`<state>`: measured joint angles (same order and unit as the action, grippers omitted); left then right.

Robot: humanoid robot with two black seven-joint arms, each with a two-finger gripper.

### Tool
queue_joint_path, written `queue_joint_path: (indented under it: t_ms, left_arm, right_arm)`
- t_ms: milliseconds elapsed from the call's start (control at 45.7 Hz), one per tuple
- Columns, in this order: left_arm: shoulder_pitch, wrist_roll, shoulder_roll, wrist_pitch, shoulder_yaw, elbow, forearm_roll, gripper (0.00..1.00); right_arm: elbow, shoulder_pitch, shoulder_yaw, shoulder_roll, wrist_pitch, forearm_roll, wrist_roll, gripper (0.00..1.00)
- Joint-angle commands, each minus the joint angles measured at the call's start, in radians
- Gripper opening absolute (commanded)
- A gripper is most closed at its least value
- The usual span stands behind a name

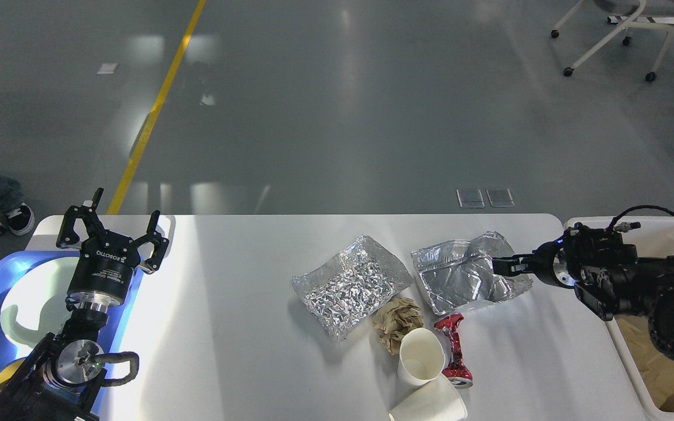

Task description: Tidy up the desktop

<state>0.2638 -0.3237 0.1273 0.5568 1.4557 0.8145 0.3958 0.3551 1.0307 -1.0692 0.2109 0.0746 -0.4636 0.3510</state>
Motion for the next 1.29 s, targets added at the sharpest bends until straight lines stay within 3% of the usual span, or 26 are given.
queue_joint_path:
  t_ms: [0, 153, 307, 416, 547, 701, 788, 810, 832, 920, 1007, 1160, 1270]
  left_arm:
    - [0.000, 0.000, 0.000, 0.000, 0.000, 0.000, 0.000, 0.97]
    - [0.000, 0.002, 0.000, 0.000, 0.000, 0.000, 0.000, 0.97]
    - [0.000, 0.002, 0.000, 0.000, 0.000, 0.000, 0.000, 0.97]
    - [0.000, 0.002, 0.000, 0.000, 0.000, 0.000, 0.000, 0.97]
    - [0.000, 0.002, 0.000, 0.000, 0.000, 0.000, 0.000, 0.97]
    - [0.000, 0.002, 0.000, 0.000, 0.000, 0.000, 0.000, 0.97]
    - [0.000, 0.002, 0.000, 0.000, -0.001, 0.000, 0.000, 0.97]
    - [0.000, 0.002, 0.000, 0.000, -0.001, 0.000, 0.000, 0.97]
    - [0.000, 0.002, 0.000, 0.000, -0.001, 0.000, 0.000, 0.97]
    - [0.000, 0.002, 0.000, 0.000, -0.001, 0.000, 0.000, 0.97]
    - [0.000, 0.002, 0.000, 0.000, -0.001, 0.000, 0.000, 0.97]
    - [0.000, 0.002, 0.000, 0.002, -0.001, 0.000, 0.000, 0.97]
    - [0.000, 0.002, 0.000, 0.000, 0.000, 0.000, 0.000, 0.97]
  right_arm:
    - [0.068, 0.103, 0.066, 0.041, 0.223, 0.063, -0.003, 0.93]
    - [0.180, 0.271, 0.052, 0.110, 0.427, 0.160, -0.030, 0.94]
    - [0.375, 0.479, 0.031, 0.154, 0.646, 0.166, -0.136, 0.96]
    - [0.475, 0.610, 0.012, 0.157, 0.741, 0.174, -0.230, 0.95]
    - [0.686, 0.843, -0.063, 0.163, 0.821, 0.241, -0.254, 0.94]
    - [0.860, 1.068, -0.224, 0.122, 0.829, 0.496, -0.259, 0.94]
    - [0.949, 1.166, -0.256, 0.108, 0.824, 0.513, -0.285, 0.94]
    - [0.973, 1.189, -0.258, 0.110, 0.823, 0.511, -0.299, 0.94]
    - [1.048, 1.260, -0.258, 0.117, 0.812, 0.493, -0.354, 0.94]
    - [1.180, 1.377, -0.249, 0.143, 0.765, 0.422, -0.458, 0.88]
    - [1.260, 1.448, -0.247, 0.166, 0.723, 0.404, -0.514, 0.88]
    - [1.274, 1.465, -0.250, 0.171, 0.719, 0.408, -0.517, 0.87]
    - [1.272, 1.457, -0.249, 0.173, 0.717, 0.411, -0.517, 0.78]
